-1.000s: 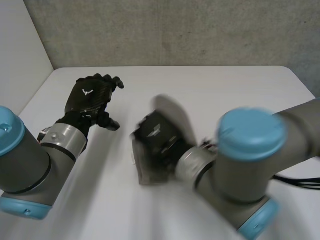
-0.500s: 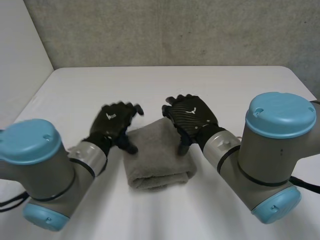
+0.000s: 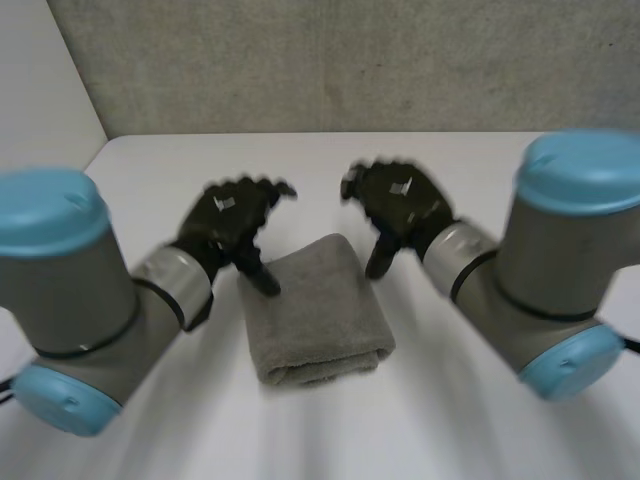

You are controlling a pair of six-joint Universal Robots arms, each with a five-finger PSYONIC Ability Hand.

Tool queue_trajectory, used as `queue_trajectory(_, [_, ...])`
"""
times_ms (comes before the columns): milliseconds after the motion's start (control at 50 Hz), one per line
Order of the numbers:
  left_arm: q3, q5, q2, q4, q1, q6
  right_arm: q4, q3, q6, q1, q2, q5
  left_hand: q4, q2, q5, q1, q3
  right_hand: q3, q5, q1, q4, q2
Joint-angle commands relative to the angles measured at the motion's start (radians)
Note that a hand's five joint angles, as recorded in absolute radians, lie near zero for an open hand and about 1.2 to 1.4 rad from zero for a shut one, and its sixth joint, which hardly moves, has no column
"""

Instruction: Fold the towel.

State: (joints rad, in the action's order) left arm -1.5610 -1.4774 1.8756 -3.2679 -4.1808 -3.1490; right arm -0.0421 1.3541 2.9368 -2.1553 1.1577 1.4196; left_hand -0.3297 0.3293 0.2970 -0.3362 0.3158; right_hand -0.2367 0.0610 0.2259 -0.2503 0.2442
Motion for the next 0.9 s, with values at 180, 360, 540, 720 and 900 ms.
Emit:
queue_trajectory(180, [0.294,-0.207,-0.246,0.322,-0.018,0.171,0.083,-0.088,0.028,0.101,0.266,0.303,0.146,-0.145,-0.287,0.152,-0.132,0.062,-0.061,-0.051,0.076,-0.07])
queue_trajectory(360, [0.308,-0.208,-0.237,0.387,-0.018,0.161,0.176,-0.119,0.041,0.104,0.258,0.303,0.146,-0.145,-0.287,0.152,-0.132,0.062,-0.061,-0.051,0.076,-0.07])
queue_trajectory(540, [0.323,-0.208,-0.211,0.396,-0.021,0.158,0.182,-0.124,0.041,0.1,0.252,0.3,0.146,-0.145,-0.287,0.152,-0.132,0.062,-0.061,-0.051,0.076,-0.07])
queue_trajectory(720, [0.32,-0.207,-0.216,0.395,-0.033,0.158,0.177,-0.122,0.041,0.095,0.252,0.297,0.146,-0.145,-0.287,0.152,-0.132,0.062,-0.061,-0.051,0.076,-0.07])
queue_trajectory(900, [0.312,-0.205,-0.216,0.39,-0.033,0.156,0.174,-0.108,0.039,0.084,0.159,0.136,0.146,-0.145,-0.287,0.152,-0.132,0.062,-0.061,-0.051,0.076,-0.07])
